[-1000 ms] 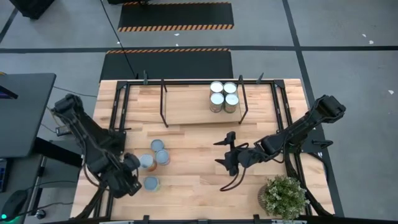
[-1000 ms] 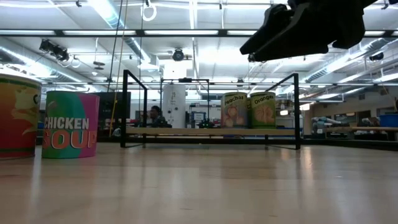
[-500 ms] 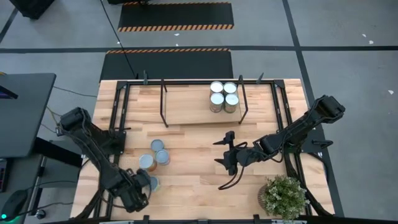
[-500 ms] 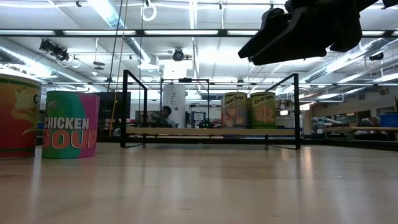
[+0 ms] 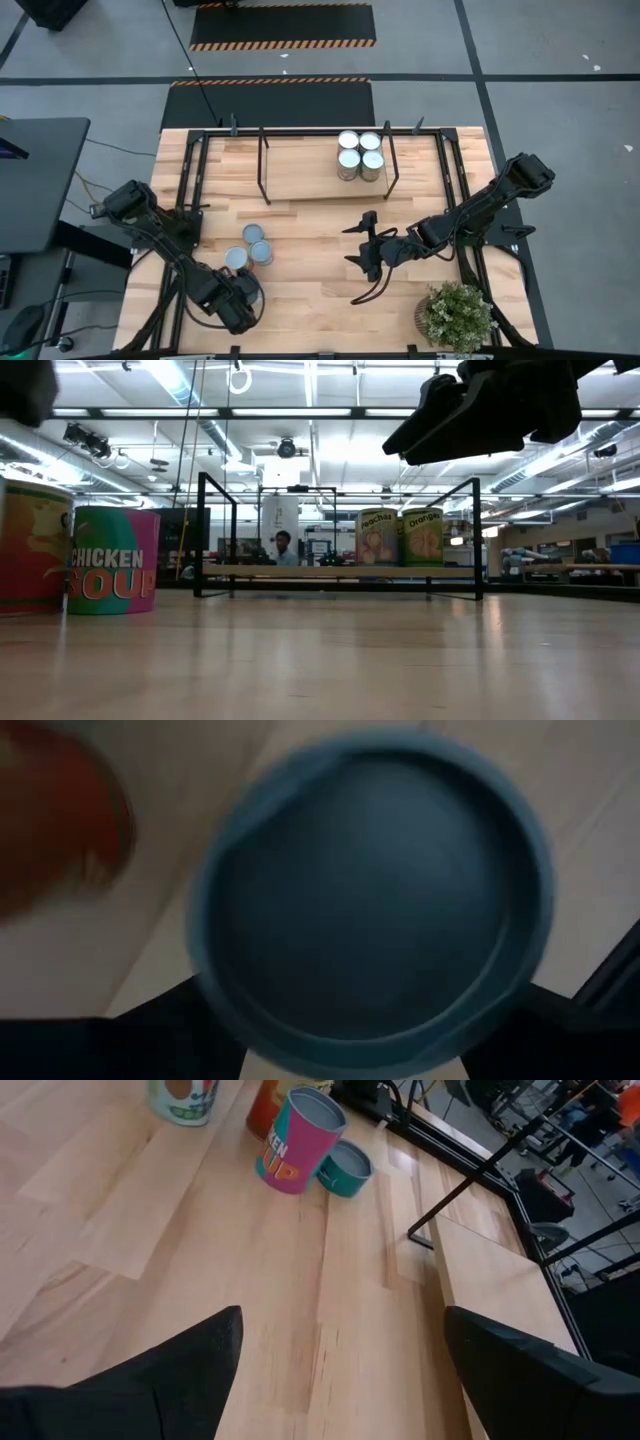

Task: Pick and place cans onto a shelf
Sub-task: Put the canned mixed vegetable on the shelf

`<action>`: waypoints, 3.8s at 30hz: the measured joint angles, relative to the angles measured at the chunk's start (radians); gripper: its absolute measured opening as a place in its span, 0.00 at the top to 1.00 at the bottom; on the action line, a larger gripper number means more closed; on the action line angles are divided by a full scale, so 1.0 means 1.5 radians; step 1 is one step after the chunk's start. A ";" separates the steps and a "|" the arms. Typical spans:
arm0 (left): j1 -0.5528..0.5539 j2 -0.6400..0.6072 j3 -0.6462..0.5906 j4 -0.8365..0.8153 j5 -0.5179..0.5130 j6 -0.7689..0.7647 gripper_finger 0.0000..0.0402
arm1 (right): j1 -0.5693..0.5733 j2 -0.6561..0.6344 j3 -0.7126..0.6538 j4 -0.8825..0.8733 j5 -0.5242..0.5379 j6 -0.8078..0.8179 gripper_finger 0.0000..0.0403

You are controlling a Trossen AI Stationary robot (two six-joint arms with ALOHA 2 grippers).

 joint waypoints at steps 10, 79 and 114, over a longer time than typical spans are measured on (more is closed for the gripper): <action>0.051 0.000 0.006 0.090 -0.108 0.128 0.28 | 0.000 0.000 0.000 0.000 0.000 0.002 0.13; 0.109 0.093 0.006 0.377 -0.402 0.488 0.64 | -0.063 0.351 0.340 -0.163 -0.309 0.005 0.08; 0.111 0.028 0.003 0.333 -0.355 0.647 0.64 | -0.420 0.174 0.341 -0.252 -0.299 -0.067 0.22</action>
